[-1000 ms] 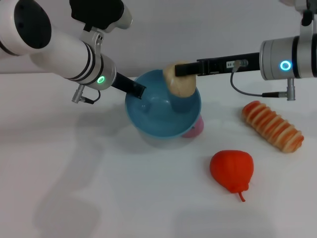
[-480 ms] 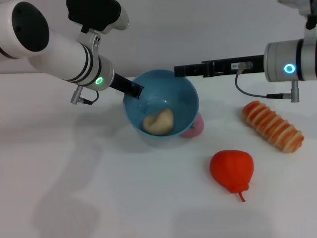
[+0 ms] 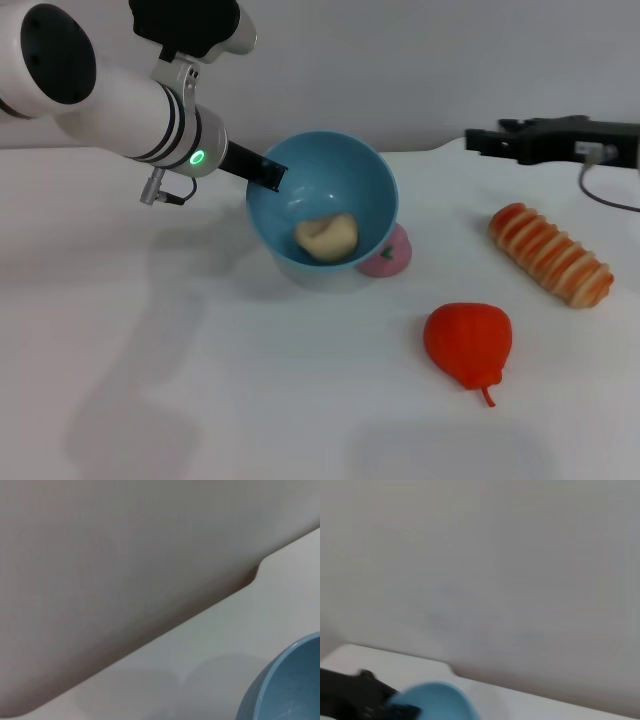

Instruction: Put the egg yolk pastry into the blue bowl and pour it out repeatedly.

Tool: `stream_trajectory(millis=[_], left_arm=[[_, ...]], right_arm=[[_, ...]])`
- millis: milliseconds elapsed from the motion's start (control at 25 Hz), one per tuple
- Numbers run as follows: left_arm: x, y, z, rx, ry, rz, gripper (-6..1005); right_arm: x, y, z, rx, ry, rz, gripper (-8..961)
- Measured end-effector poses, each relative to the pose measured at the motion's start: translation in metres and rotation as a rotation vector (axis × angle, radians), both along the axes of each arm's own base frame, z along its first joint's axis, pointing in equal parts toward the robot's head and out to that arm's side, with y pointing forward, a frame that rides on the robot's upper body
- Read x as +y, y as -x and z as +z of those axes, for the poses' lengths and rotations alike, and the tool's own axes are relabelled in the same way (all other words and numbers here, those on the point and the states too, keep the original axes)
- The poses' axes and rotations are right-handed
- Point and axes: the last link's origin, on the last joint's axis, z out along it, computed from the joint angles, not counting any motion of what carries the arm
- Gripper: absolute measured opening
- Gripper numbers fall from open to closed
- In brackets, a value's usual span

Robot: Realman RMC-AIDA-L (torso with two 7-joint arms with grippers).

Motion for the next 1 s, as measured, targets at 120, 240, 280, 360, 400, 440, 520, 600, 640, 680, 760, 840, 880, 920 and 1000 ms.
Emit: stream_trajectory(millis=[120,240,280,360,400,440,520,600,640,680,760,840,880,920,1000], left_arm=[[0.001,-0.001,0.000,-0.001,-0.009,-0.009,0],[0.002,-0.002,0.000,-0.002,-0.013,-0.013,0],[0.002,-0.002,0.001,-0.003,-0.015,-0.014,0],[0.003,-0.003,0.001,-0.003,-0.018,-0.016,0],[0.003,-0.003,0.001,-0.004,-0.020,-0.017,0],[0.004,-0.003,0.001,-0.005,-0.024,-0.019,0],[0.004,-0.004,0.001,-0.006,-0.028,-0.022,0],[0.004,-0.004,0.001,-0.007,-0.031,-0.024,0],[0.005,-0.005,0.001,-0.007,-0.036,-0.030,0],[0.005,-0.005,0.000,-0.005,-0.040,-0.034,0],[0.005,-0.005,0.000,-0.004,-0.043,-0.038,0],[0.005,-0.005,0.000,-0.002,-0.043,-0.039,-1],[0.005,-0.004,0.000,-0.002,-0.043,-0.040,-1],[0.005,-0.004,0.000,-0.002,-0.043,-0.040,-1],[0.005,-0.005,0.000,-0.001,-0.044,-0.041,-1]], right_arm=[[-0.007,-0.015,0.003,-0.065,-0.055,0.027,552],[-0.010,-0.028,0.007,-0.096,-0.153,0.054,551],[-0.010,-0.034,0.010,-0.103,-0.200,0.051,551],[-0.011,-0.046,0.014,-0.123,-0.280,0.036,551],[-0.011,-0.052,0.015,-0.140,-0.310,0.029,551],[-0.012,-0.058,0.016,-0.163,-0.339,0.024,551],[-0.013,-0.067,0.014,-0.203,-0.365,0.026,552],[-0.015,-0.075,0.013,-0.233,-0.395,0.027,552],[-0.016,-0.079,0.013,-0.240,-0.419,0.022,552],[-0.017,-0.084,0.014,-0.242,-0.451,0.014,552],[-0.021,-0.093,0.019,-0.248,-0.527,-0.001,551],[-0.025,-0.101,0.024,-0.252,-0.603,-0.008,551],[-0.027,-0.105,0.027,-0.259,-0.640,-0.016,551],[-0.029,-0.109,0.029,-0.266,-0.667,-0.020,551],[-0.033,-0.114,0.029,-0.265,-0.702,-0.021,550]])
